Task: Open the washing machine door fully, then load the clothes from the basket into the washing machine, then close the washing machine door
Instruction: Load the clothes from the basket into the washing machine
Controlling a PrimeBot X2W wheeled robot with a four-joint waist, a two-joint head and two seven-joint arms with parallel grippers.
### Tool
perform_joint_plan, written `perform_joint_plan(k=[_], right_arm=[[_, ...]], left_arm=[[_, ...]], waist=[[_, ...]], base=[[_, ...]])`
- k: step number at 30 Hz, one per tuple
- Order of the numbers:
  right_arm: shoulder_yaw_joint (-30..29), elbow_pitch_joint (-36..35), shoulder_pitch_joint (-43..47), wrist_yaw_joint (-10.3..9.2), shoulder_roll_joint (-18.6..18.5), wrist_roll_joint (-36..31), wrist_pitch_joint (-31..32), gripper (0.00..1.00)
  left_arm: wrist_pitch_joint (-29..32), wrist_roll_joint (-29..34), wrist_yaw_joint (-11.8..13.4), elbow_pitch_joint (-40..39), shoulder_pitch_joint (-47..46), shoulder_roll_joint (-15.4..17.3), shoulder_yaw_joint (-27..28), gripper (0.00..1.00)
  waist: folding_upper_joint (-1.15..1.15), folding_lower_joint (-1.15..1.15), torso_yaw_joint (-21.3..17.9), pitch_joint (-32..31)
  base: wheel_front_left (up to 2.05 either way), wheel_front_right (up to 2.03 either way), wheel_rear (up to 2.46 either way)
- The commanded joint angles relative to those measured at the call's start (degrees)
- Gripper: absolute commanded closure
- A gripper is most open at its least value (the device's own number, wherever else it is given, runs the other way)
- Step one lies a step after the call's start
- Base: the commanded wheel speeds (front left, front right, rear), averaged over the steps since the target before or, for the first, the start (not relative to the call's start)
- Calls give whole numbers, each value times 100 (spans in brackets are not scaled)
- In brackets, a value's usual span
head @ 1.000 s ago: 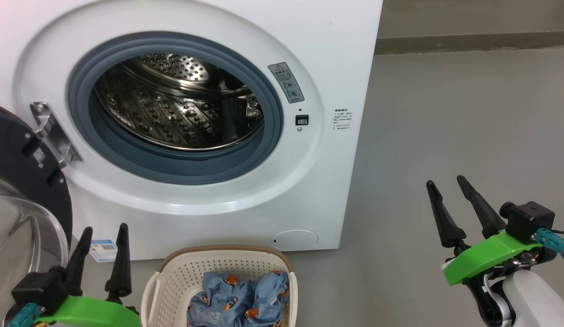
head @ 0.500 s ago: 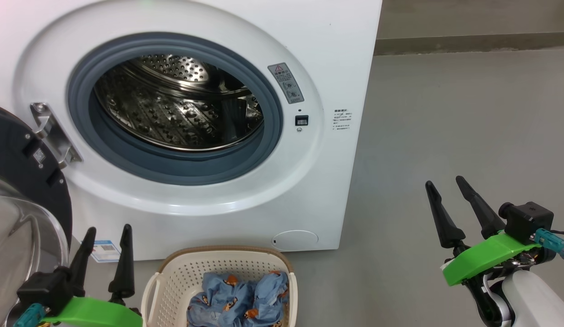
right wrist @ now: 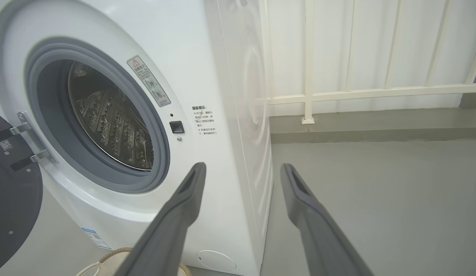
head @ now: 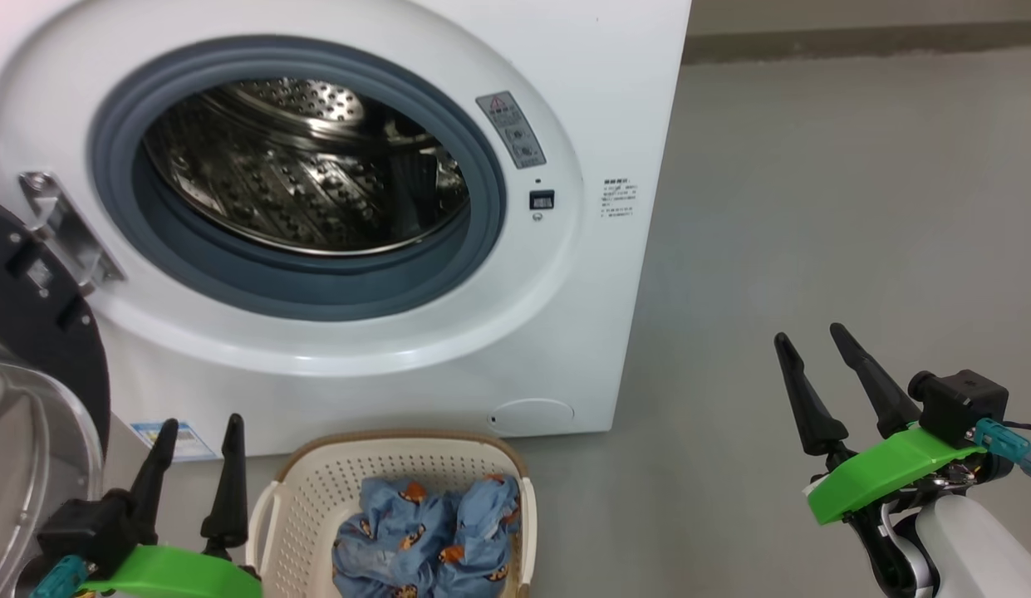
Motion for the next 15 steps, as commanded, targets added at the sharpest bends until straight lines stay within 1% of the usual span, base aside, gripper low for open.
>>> perform_joint_plan(k=[1, 11, 15], right_arm=[[82, -137, -91, 33, -78, -50, -71, 0], [35, -198, -332, 33, 74, -161, -71, 0], [-19, -215, -410, 33, 155, -208, -71, 0]], left_arm=[[-70, 50, 21, -49, -200, 138, 196, 0], [109, -50, -187, 291, -463, 152, 79, 0], [185, -105, -313, 496, -624, 132, 19, 0]], waist=[[0, 0, -51, 190], [0, 0, -252, 884], [0, 0, -351, 1163]], base=[[0, 0, 0], [0, 0, 0], [0, 0, 0]])
